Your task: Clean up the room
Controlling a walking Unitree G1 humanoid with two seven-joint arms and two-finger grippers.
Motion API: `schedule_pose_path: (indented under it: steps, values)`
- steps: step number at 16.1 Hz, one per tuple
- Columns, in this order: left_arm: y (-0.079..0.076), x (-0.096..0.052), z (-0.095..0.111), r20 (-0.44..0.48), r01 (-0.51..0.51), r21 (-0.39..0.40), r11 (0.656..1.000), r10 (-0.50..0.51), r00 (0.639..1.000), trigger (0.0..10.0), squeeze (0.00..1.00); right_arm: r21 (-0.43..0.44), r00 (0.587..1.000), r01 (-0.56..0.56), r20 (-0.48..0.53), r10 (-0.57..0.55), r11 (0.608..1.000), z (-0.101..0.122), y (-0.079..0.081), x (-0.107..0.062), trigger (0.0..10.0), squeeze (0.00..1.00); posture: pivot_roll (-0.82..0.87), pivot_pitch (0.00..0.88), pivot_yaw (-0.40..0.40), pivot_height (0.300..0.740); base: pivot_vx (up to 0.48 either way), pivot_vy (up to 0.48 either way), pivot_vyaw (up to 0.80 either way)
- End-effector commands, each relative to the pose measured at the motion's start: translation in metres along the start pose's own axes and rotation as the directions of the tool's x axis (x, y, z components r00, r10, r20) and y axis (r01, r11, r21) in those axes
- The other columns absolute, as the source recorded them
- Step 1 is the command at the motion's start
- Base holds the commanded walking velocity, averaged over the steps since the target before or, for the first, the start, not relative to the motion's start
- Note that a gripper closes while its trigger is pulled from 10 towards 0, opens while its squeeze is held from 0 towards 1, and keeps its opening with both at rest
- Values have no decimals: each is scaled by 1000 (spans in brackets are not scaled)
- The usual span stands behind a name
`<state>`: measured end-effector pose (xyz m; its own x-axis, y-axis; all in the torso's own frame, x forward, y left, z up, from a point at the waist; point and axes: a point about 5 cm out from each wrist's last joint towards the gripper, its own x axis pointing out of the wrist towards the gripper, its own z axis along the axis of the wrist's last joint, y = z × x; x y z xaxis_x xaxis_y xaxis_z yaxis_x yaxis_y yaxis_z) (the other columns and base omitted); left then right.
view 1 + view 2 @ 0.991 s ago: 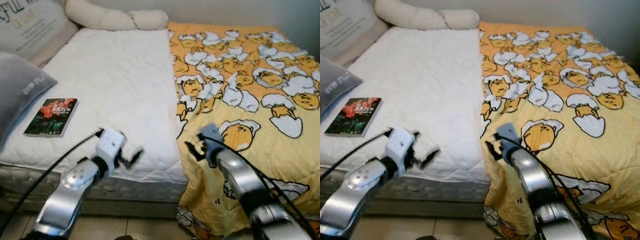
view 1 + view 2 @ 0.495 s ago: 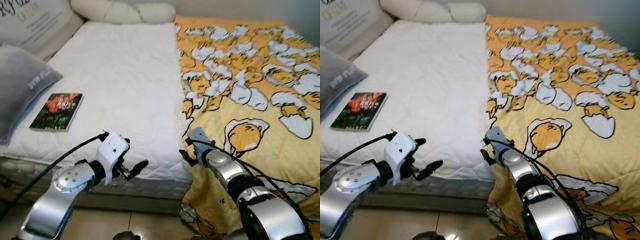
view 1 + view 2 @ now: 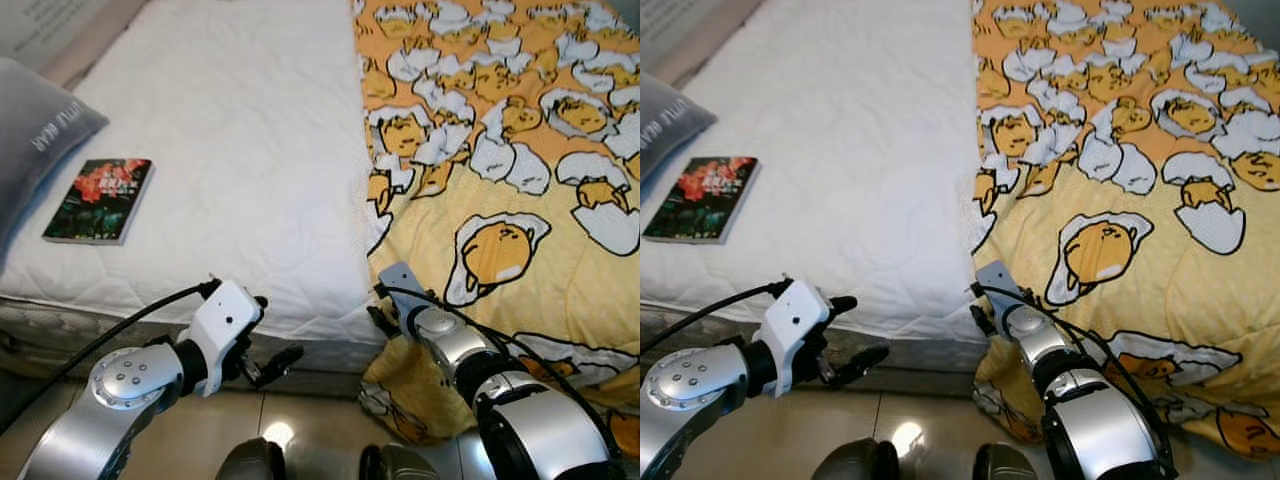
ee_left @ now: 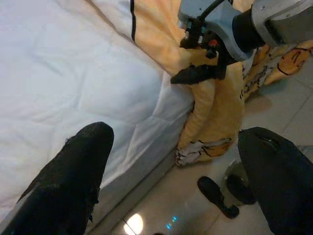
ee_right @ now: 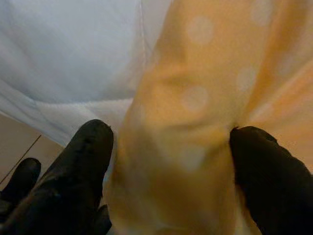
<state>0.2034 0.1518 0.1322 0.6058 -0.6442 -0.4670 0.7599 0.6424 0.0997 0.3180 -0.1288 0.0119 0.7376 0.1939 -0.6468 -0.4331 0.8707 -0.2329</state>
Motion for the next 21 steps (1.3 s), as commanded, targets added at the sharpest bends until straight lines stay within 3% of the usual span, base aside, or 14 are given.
schedule_pose_path:
  steps: [1, 7, 9, 16, 21]
  values:
    - [-4, -2, 0, -6, 13, -2, 1000, -13, 1000, 10000, 0, 5, 1000, -1, -19, 1, 1000, -6, 0, 0, 0, 0, 149, 208, 7, 740, 0, 0, 0]
    - [-8, -3, -5, -46, 91, -17, 996, -92, 995, 10000, 0, -6, 1000, 12, 5, -12, 1000, -1, -3, 0, 0, 0, 120, 159, 12, 740, 0, 0, 0]
    - [-6, -2, -7, -51, 94, -17, 995, -95, 994, 10000, 0, -6, 1000, 10, 12, -10, 1000, 0, -4, -1, 353, 0, 100, 138, 23, 740, 0, 0, 0]
    - [-2, 6, -8, -55, 121, 2, 993, -121, 991, 10000, 0, 2, 999, -37, 20, 37, 999, -8, -9, -3, 0, 0, 74, 98, 44, 740, 0, 0, 0]
    - [3, 9, -7, -47, 116, 14, 993, -116, 992, 10000, 0, 48, 993, -109, 46, 107, 993, -7, -1, -3, 0, 0, 70, 74, 54, 740, 0, 0, 0]
